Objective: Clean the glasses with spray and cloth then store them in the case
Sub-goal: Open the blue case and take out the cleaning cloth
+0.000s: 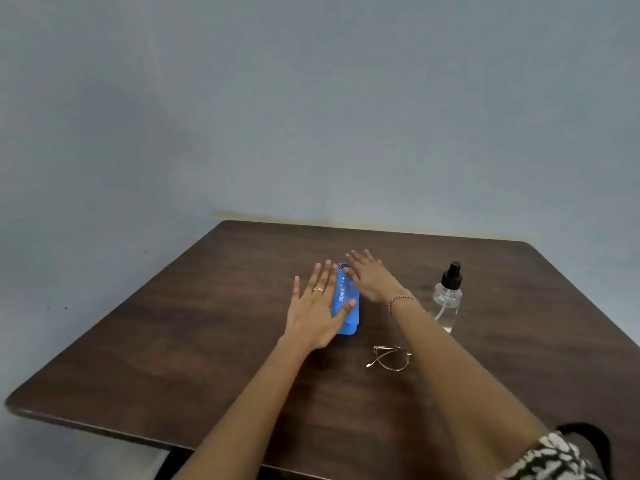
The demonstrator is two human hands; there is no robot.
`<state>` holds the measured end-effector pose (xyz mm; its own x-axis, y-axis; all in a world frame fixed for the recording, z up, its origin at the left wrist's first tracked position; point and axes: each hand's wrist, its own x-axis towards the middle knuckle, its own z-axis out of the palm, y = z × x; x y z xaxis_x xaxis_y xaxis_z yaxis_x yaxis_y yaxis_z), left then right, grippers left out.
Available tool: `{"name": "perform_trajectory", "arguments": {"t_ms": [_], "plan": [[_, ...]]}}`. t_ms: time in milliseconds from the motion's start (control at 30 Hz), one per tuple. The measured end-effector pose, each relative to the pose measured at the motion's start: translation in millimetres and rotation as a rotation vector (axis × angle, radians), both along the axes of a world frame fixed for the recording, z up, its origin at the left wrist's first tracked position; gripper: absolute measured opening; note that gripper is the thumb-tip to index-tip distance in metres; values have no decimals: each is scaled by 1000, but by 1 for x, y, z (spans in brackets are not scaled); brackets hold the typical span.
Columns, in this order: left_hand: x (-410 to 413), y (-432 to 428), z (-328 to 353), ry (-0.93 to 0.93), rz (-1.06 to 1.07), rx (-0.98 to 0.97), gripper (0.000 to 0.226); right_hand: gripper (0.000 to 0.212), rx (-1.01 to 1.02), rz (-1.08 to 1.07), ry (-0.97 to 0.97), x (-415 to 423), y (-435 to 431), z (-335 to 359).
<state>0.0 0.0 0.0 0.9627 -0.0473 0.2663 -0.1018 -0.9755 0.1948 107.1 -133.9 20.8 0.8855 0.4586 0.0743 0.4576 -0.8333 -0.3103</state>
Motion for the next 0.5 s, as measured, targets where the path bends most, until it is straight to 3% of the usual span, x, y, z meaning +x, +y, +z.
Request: {"name": "perform_trajectory", "arguments": {"t_ms": [133, 300, 500], "plan": [[-1, 1, -1, 98, -69, 0, 72, 52, 69, 31, 128, -2, 1, 2], [-1, 4, 8, 159, -123, 23, 62, 50, 139, -6, 142, -4, 3, 8], [-12, 20, 17, 222, -105, -150, 53, 40, 213, -19, 117, -15, 10, 9]]}}
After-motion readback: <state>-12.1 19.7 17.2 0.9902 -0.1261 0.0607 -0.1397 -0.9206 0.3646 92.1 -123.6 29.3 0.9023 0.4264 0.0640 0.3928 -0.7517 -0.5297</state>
